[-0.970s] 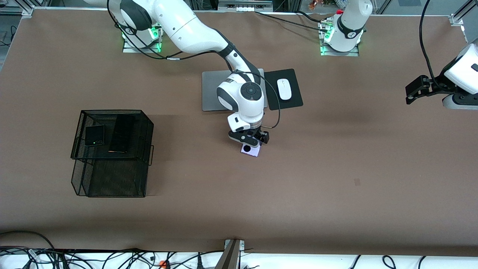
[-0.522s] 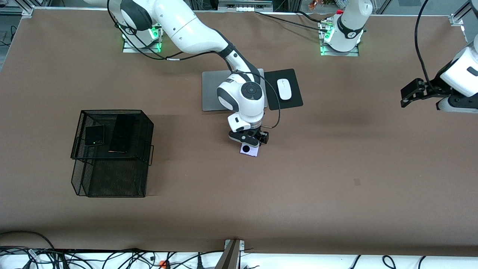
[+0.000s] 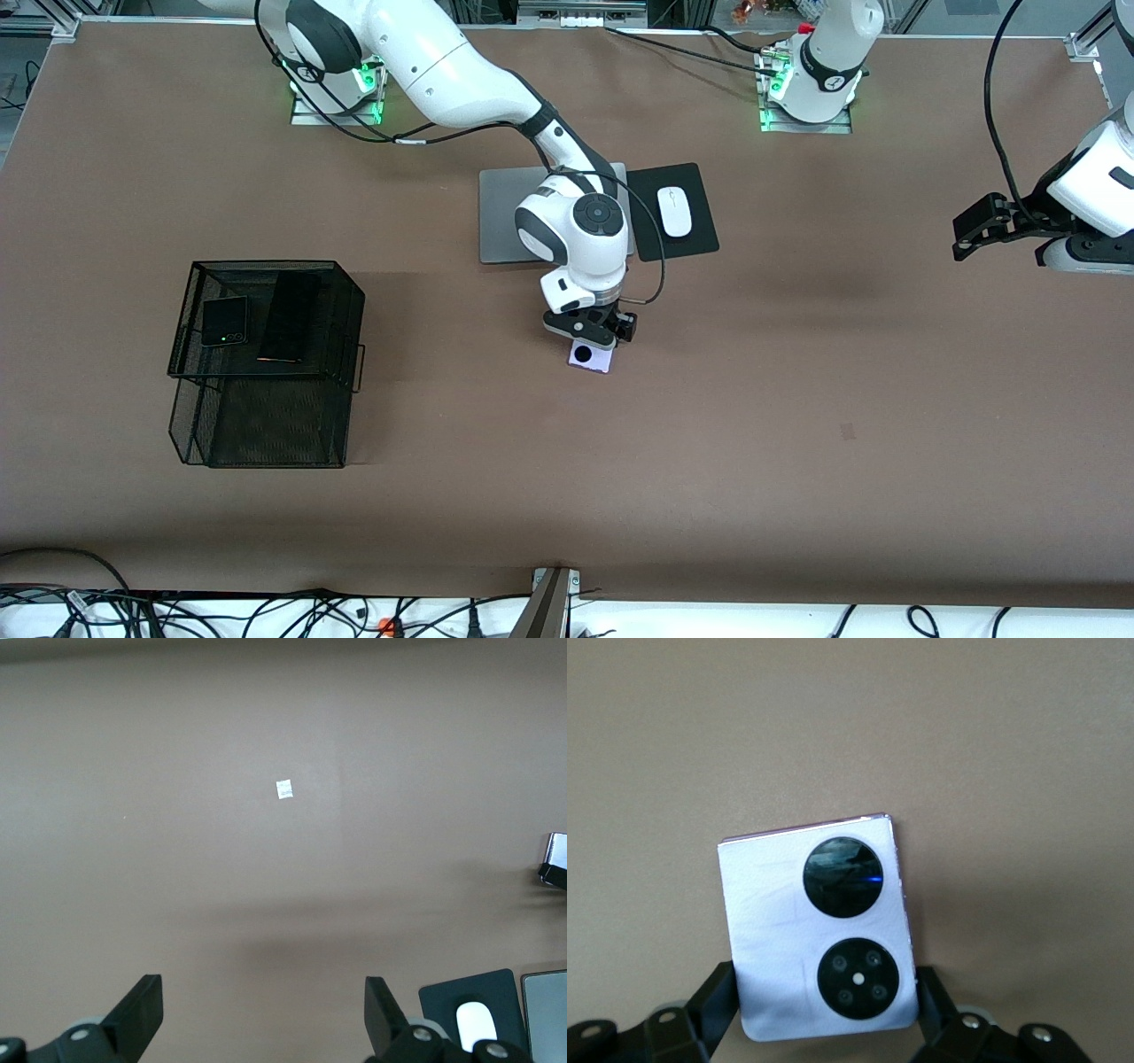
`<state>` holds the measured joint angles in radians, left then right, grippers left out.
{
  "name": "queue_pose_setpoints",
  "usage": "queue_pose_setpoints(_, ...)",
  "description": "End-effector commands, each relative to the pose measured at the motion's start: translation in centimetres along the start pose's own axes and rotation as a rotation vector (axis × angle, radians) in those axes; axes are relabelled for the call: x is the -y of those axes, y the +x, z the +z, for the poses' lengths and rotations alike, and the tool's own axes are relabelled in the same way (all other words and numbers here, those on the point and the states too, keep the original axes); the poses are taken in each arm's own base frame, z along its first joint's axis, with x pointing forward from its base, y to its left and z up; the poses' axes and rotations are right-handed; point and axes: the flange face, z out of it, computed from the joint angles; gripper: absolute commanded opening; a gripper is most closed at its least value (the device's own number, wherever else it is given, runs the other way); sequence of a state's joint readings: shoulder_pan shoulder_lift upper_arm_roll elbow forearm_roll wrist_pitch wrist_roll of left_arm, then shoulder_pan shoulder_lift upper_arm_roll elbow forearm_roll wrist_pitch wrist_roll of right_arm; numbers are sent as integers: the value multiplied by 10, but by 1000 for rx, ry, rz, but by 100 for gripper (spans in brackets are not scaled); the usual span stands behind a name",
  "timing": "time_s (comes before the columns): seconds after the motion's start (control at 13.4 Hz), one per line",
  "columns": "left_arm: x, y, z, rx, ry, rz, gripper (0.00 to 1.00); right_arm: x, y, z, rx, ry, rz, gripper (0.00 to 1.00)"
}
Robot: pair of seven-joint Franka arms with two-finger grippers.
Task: Place phones with both arms
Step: 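Lift and carry the white phone over the mesh basket with the right gripper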
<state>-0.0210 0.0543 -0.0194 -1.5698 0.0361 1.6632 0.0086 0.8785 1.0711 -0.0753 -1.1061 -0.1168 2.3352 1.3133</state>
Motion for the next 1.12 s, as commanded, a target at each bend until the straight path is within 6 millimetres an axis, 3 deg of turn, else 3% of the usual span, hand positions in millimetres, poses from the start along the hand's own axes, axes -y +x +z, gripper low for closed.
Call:
queue_pose_setpoints(0.0,2,-6,-4,-12,-11,14,100,0,7,-2,-11,-39,0,0)
queue_pose_setpoints(0.22,2,-5,-5,-15,-11,14,100,10,20,-52,2,-62,15,0)
queue_pose_setpoints(0.52,2,-6,-5,-13,-11,11,100,16,33,-149,54,-87,16,0)
queue_pose_setpoints(0.82,4,-6,-4,-7,-11,11,100,-26,93,-238,132,-150,-120,0)
queue_pose_setpoints(1.04,4,-6,-5,-8,-11,10,100,-85,161,-263,158,-222,-259,0)
